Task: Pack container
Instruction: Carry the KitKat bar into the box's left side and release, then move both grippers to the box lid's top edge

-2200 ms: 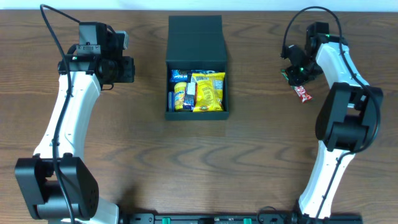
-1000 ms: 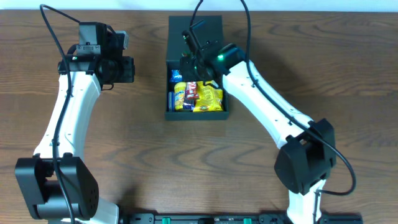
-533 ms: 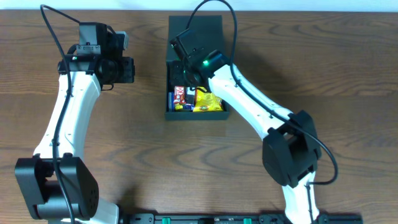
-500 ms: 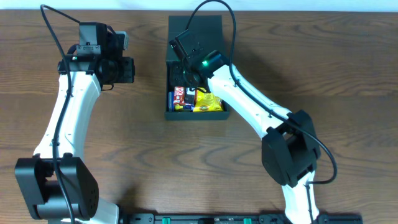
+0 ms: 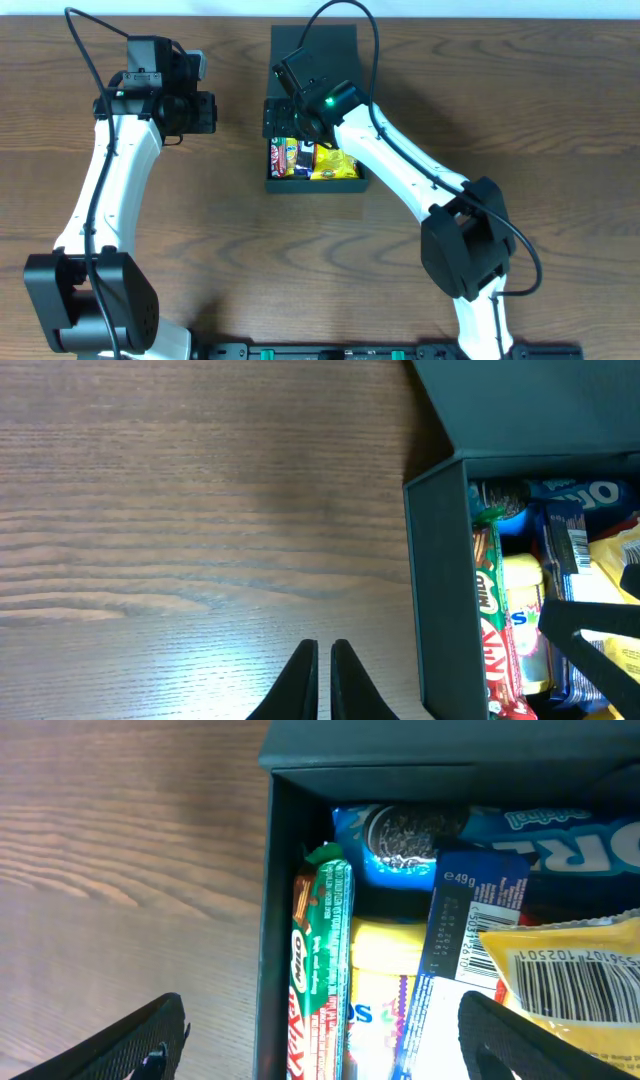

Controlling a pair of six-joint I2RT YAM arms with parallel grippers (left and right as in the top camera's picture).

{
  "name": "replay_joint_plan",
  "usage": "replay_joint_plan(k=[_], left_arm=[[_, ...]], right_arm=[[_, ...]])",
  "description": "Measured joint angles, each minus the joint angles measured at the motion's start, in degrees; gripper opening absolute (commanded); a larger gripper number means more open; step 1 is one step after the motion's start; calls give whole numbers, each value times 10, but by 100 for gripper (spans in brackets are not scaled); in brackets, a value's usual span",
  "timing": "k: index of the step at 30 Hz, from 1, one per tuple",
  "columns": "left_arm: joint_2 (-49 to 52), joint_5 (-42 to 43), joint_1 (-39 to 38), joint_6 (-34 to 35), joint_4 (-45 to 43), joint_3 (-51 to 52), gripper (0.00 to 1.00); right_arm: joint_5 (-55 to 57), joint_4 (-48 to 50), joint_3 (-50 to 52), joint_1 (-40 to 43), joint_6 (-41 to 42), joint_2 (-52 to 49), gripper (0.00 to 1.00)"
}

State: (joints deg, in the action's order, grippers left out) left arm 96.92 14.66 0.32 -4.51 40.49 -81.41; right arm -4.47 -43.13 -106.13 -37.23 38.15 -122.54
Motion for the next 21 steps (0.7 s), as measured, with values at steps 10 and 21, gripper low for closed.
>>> replay_joint_plan(k=[10, 21], left_arm=[[0, 16, 0, 0, -8, 0, 6], [6, 77, 0, 49, -57, 0, 6]], right_arm=[[-4, -8, 0, 88, -87, 33, 1], [-2, -62, 0, 226, -125, 66, 1]])
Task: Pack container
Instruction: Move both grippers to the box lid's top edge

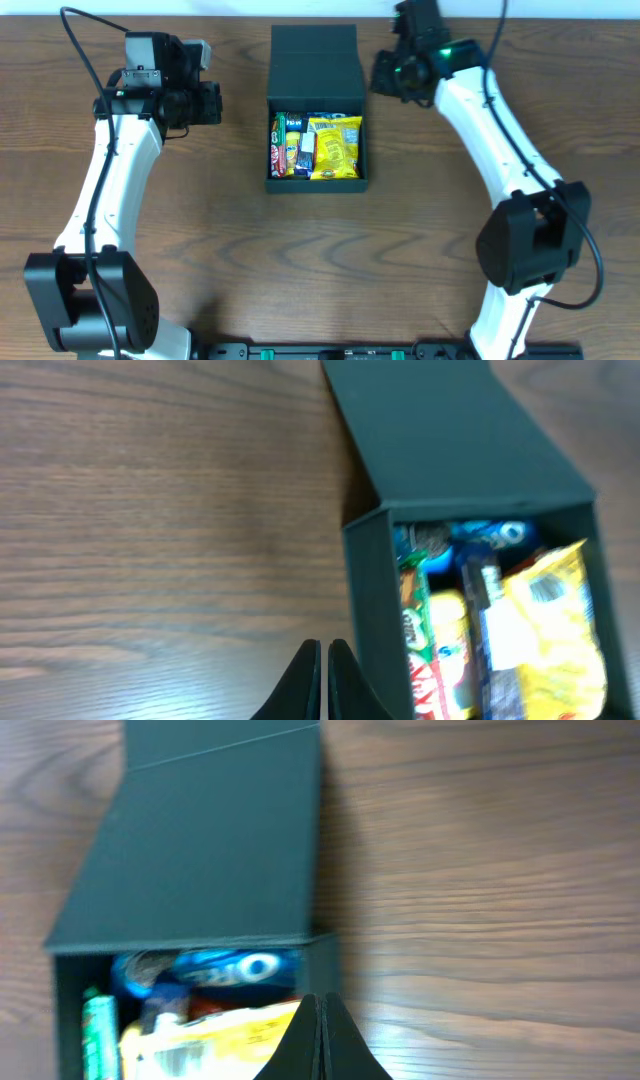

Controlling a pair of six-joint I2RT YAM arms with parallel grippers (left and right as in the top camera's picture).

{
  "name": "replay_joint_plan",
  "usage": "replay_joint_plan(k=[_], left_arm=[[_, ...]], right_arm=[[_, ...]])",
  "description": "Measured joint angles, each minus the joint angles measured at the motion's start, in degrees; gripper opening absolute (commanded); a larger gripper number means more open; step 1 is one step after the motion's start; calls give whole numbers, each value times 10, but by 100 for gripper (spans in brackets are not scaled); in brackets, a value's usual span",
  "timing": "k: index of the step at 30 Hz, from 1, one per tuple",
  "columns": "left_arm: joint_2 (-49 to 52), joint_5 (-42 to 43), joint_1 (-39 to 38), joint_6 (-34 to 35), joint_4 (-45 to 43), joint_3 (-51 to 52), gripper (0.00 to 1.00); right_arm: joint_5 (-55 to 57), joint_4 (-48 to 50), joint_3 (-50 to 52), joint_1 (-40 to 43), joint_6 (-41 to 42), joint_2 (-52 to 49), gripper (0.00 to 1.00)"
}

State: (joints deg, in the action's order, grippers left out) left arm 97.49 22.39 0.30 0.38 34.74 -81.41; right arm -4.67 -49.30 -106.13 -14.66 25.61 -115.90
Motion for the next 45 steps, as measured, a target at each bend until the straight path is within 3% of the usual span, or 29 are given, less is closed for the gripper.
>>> replay_joint_plan(k=[7, 12, 15, 21, 26, 45], left_arm=[[88, 30, -5, 101, -75, 0, 6], [172, 59, -9, 160, -110, -30, 5], [245, 83, -10, 177, -85, -123, 6], [383, 120, -15, 205, 12, -345, 6], [458, 141, -23, 226, 53, -440, 6], [477, 140, -30, 255, 97, -447, 6]], right_arm=[[-46, -2, 0, 59, -22, -48, 1], [-126, 54, 0, 76, -24, -102, 1], [-186, 75, -13, 86, -17, -142, 1], [-280, 48, -149, 95, -3, -275, 1], [-313, 20, -255, 94, 14, -349, 1], [-341, 20, -273, 79, 35, -361, 1]])
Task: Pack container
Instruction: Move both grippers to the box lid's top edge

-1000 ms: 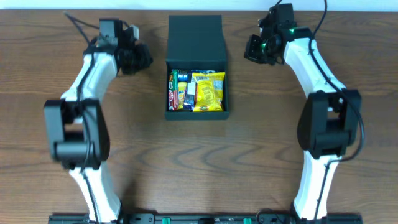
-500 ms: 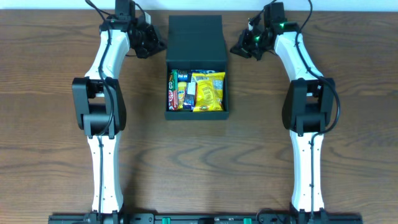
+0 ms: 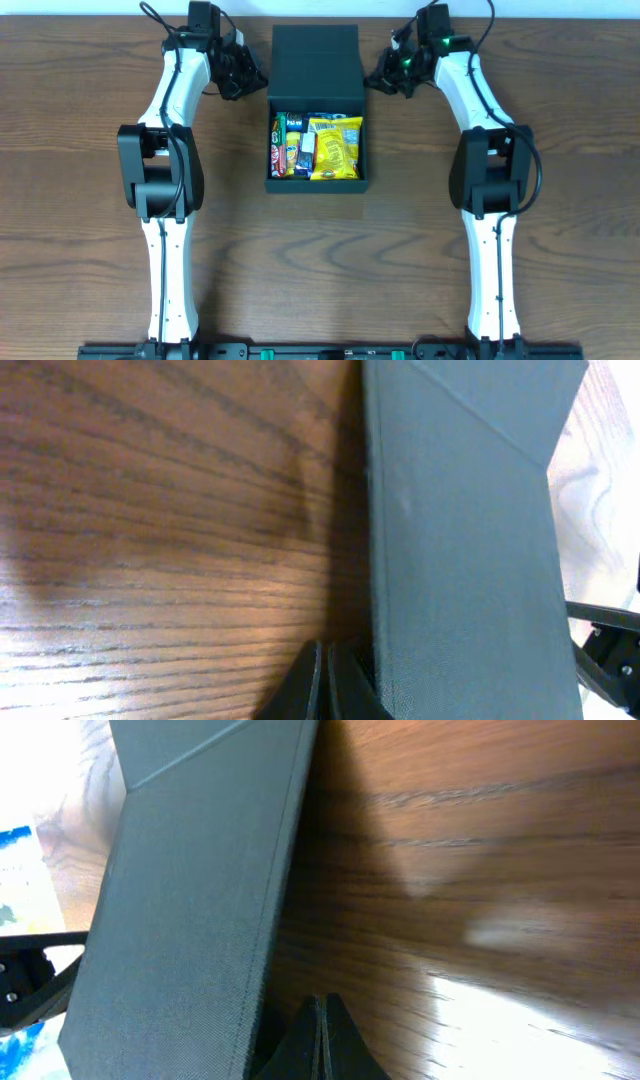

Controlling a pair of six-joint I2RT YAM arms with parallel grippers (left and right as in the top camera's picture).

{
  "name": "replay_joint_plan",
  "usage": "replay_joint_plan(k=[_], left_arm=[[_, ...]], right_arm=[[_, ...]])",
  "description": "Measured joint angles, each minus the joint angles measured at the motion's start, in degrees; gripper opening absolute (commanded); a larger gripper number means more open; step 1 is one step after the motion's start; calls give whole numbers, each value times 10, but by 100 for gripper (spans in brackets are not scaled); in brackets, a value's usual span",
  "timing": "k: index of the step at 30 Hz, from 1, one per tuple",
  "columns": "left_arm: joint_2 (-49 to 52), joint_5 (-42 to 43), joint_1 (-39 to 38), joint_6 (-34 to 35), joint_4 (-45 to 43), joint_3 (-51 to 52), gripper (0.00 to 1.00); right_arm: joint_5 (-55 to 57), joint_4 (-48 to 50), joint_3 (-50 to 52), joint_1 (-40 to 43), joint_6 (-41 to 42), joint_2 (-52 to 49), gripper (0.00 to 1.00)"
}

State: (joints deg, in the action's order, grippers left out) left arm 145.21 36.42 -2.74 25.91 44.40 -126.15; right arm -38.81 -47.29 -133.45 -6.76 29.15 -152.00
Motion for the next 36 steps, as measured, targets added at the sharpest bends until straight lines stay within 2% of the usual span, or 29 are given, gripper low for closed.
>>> replay_joint_plan(k=[19, 25, 36], left_arm=[[0, -9, -5, 0, -18, 0, 6], [0, -8, -4, 0, -30, 0, 6], [0, 74, 7, -19, -90, 0, 6]], right_arm=[[-24, 49, 0, -13, -2, -4, 1], [-61, 79, 0, -12, -29, -4, 1], [-177, 90, 0, 9, -87, -4, 1]])
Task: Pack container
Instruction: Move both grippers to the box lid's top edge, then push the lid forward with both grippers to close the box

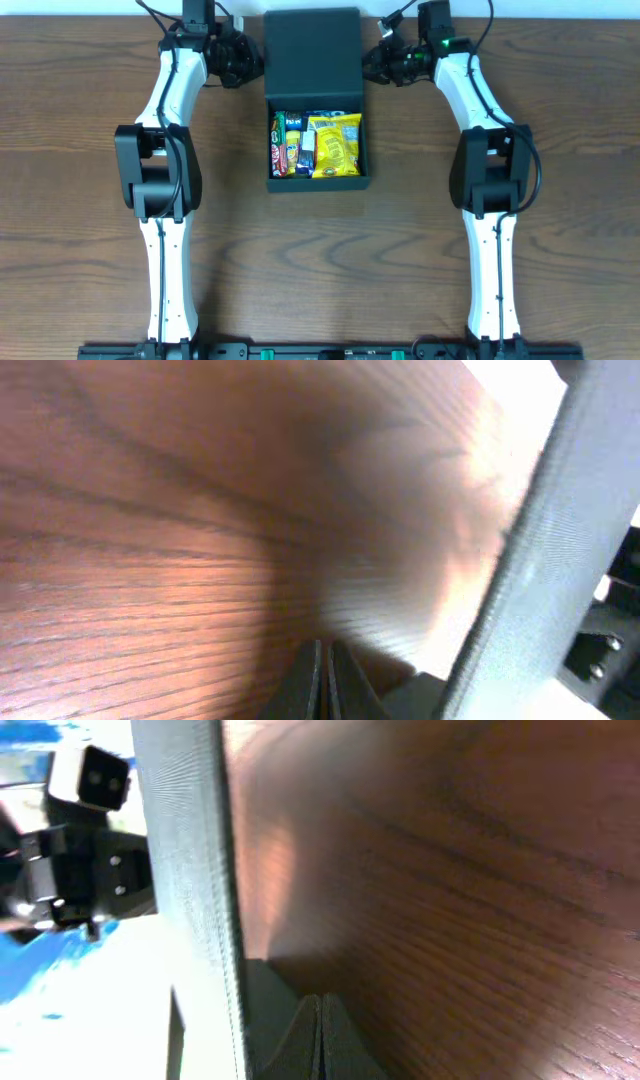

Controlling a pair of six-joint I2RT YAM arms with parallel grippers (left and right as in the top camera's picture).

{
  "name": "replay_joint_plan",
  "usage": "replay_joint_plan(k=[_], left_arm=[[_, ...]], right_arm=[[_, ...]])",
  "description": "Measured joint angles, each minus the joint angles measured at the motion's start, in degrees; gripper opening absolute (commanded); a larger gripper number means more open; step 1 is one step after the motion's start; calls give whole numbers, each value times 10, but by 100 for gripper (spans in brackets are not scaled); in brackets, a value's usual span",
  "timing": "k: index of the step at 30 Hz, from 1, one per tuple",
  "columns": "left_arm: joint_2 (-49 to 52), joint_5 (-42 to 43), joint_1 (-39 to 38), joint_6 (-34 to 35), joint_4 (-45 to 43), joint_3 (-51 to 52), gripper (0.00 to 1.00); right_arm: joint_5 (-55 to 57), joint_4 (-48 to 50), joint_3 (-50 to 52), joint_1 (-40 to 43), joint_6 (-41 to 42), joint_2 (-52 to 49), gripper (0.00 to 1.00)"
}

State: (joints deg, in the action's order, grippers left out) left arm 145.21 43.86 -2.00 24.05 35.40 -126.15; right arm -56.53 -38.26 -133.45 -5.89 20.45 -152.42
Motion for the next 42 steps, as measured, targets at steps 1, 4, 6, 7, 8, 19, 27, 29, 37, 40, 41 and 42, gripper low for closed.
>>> replay_joint_plan(k=[1, 4, 6, 7, 8, 19, 27, 29, 37, 40, 41, 42], left_arm=[[0, 9, 1, -5, -1, 0, 6], [0, 33, 7, -26, -6, 0, 6], [0, 42, 9, -39, -9, 0, 6], [0, 45, 10, -48, -9, 0, 6], [0, 49, 10, -57, -9, 0, 6], [-87, 72, 10, -150, -9, 0, 6], [-142, 95, 11, -212, 42, -3, 6], [-153, 98, 12, -234, 65, -3, 6], [-204, 100, 12, -332, 165, -3, 6], [-214, 103, 11, -365, 201, -4, 6], [-216, 103, 11, -375, 208, -4, 6], [-216, 103, 11, -383, 215, -4, 6]], right_arm=[[-11, 0, 0, 3, -5, 0, 1], [-35, 0, 0, 11, -24, 0, 1], [-40, 0, 0, 13, -34, 2, 1], [-41, 0, 0, 14, -38, 4, 1], [-41, 0, 0, 14, -44, 7, 1], [-80, 1, -2, 16, -86, 73, 1], [-115, -1, -5, 16, -97, 107, 1], [-118, -3, -5, 16, -100, 117, 1], [-111, -96, -7, 16, -153, 184, 1], [-75, -171, -8, 16, -191, 210, 1], [-61, -192, -8, 16, -203, 216, 1], [-45, -213, -9, 16, -216, 223, 1]])
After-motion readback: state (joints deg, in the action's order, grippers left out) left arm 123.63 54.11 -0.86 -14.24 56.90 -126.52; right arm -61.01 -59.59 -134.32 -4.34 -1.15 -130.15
